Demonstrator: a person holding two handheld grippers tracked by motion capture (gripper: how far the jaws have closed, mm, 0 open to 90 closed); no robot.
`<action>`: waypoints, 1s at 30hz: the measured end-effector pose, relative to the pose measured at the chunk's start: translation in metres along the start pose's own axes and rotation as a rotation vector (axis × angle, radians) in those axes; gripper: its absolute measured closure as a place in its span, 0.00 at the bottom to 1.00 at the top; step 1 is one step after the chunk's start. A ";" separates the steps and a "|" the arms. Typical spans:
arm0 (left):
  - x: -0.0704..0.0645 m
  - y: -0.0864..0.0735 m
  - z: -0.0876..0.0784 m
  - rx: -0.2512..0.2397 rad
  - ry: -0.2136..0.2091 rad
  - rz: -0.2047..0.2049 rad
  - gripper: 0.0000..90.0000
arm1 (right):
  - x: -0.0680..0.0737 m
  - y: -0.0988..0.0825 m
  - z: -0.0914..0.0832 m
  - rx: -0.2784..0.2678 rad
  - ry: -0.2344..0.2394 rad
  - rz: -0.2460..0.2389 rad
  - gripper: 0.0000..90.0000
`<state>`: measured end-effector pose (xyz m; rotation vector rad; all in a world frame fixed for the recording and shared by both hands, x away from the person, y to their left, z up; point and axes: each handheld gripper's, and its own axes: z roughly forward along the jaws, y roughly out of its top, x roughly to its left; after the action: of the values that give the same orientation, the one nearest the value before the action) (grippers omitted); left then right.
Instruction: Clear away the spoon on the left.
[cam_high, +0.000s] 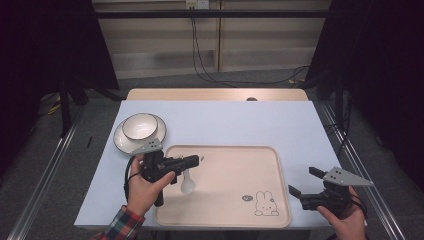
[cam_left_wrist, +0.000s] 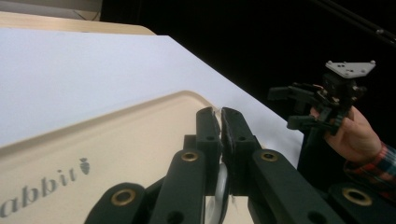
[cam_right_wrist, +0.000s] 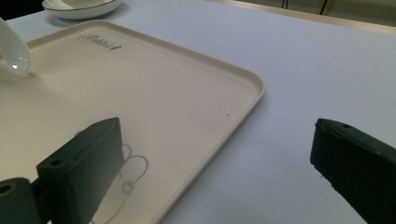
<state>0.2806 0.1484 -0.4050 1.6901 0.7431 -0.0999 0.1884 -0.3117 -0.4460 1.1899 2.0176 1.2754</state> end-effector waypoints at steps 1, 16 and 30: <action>-0.002 -0.001 0.000 0.004 -0.005 -0.002 0.96 | 0.000 0.000 0.000 0.004 0.002 0.001 0.03; -0.006 -0.016 0.001 0.025 -0.050 -0.038 0.96 | 0.003 0.000 0.003 0.014 0.005 -0.006 0.03; 0.009 -0.015 0.007 0.002 -0.049 -0.055 0.95 | 0.001 0.000 0.004 0.016 0.007 0.000 0.03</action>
<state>0.2820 0.1466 -0.4235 1.6641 0.7529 -0.1798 0.1906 -0.3093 -0.4479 1.1944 2.0362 1.2674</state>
